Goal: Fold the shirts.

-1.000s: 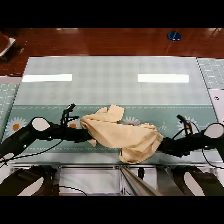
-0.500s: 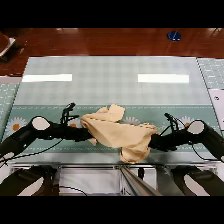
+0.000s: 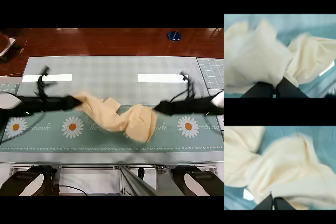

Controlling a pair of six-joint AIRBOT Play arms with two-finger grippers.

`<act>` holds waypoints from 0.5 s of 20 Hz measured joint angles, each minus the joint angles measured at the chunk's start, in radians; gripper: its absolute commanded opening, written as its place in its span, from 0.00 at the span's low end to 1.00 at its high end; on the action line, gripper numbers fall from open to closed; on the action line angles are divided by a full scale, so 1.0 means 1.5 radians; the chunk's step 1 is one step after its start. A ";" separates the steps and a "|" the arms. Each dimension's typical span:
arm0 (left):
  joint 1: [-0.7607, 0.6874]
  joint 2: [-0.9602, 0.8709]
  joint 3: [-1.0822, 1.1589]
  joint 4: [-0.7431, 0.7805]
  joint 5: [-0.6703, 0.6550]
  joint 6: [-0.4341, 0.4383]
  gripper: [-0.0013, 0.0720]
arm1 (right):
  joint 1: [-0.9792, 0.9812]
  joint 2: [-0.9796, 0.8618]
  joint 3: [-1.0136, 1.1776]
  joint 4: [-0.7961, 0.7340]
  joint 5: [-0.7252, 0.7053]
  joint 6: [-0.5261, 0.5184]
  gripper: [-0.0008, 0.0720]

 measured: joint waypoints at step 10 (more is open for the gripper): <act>0.278 0.129 0.416 0.010 -0.110 0.010 0.04 | -0.087 0.131 0.495 -0.090 0.060 0.011 0.04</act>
